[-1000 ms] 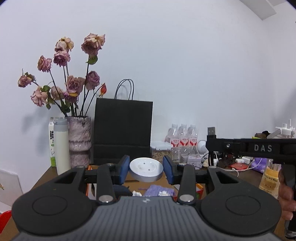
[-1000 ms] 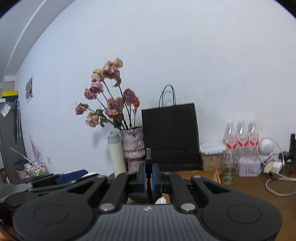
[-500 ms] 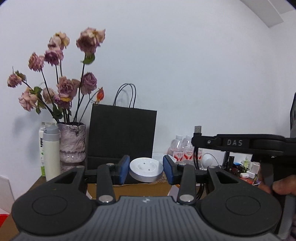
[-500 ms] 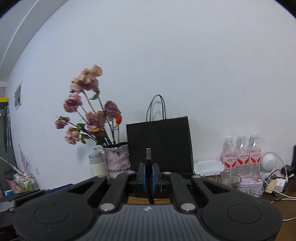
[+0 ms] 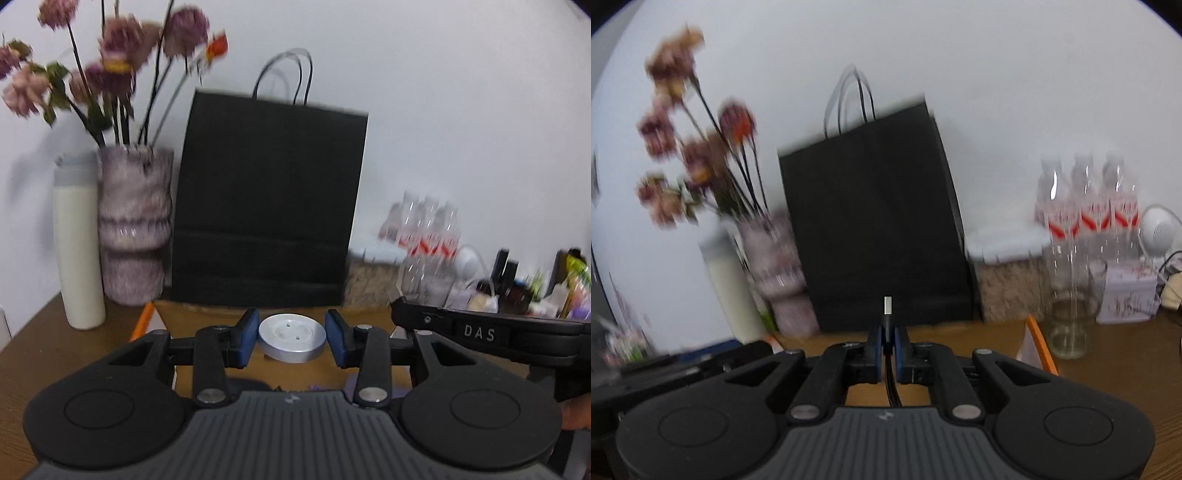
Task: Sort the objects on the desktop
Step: 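Open both grippers to drop the lid and cable into the box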
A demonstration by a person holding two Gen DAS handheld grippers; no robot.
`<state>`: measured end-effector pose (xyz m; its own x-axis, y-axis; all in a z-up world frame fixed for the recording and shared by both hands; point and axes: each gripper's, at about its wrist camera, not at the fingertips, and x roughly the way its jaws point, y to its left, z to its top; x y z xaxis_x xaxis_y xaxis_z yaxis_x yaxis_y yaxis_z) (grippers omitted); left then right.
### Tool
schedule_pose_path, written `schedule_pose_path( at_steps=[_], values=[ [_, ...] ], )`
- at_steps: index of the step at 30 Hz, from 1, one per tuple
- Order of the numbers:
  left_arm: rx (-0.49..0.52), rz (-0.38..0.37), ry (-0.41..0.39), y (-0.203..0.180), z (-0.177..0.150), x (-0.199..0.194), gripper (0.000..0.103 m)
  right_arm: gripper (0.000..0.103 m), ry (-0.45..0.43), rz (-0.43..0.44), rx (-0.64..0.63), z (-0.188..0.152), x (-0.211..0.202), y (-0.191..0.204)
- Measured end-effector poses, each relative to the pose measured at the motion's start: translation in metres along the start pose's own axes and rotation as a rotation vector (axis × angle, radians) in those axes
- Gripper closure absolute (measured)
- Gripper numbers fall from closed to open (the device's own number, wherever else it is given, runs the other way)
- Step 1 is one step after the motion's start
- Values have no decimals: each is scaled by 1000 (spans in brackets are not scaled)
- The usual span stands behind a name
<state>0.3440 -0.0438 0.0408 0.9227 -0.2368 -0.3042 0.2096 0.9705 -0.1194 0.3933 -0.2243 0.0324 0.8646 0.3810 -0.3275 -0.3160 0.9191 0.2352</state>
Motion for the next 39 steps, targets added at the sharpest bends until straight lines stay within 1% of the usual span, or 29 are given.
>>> schedule_pose_path(
  at_steps=[4,7,9,10,11,12,13,14,15,16,17,19,21,23,24,26,29,32,36,39],
  values=[
    [13,-4,50,1,-8,11,63,97,48,-36,-25,-10,11,-10],
    [12,6,63,3,-11,13,62,97,81,-60,-40,-18,14,-10],
    [16,15,68,3,-13,13,51,96,100,-67,-57,-22,15,-7],
    [18,19,70,3,-12,14,48,93,107,-71,-67,-22,14,-5],
    [19,21,72,3,-12,15,40,90,118,-76,-75,-23,15,-3],
    [16,28,71,3,-12,14,27,88,125,-83,-76,-24,15,-2],
    [12,40,67,3,-12,14,20,83,128,-92,-73,-24,14,-2],
    [11,51,61,3,-12,13,10,81,135,-98,-73,-24,15,-2],
    [12,60,54,4,-12,12,3,72,139,-101,-71,-24,15,-2],
    [15,63,46,4,-11,11,0,56,143,-100,-64,-23,14,-3],
    [16,67,37,4,-12,10,0,41,145,-98,-56,-23,14,-3],
    [23,80,38,6,-12,11,0,38,141,-91,-56,-23,11,-3],
    [11,88,43,10,-12,12,0,29,144,-85,-62,-23,10,0],
    [-13,83,40,15,-11,10,0,19,146,-100,-67,-23,9,1],
    [-20,84,39,16,-11,9,0,17,145,-104,-73,-24,8,1],
    [-26,87,26,18,-10,7,0,8,148,-105,-74,-25,6,0],
    [-28,89,17,17,-9,4,0,4,142,-84,-55,-27,1,-4],
    [-22,90,8,15,-9,-1,0,0,129,-86,-59,-28,-6,-3],
    [1,101,0,11,-10,-8,0,0,122,-80,-72,-30,-14,0],
    [1,101,-1,12,-12,-15,0,0,115,-74,-78,-31,-21,2]
  ],
)
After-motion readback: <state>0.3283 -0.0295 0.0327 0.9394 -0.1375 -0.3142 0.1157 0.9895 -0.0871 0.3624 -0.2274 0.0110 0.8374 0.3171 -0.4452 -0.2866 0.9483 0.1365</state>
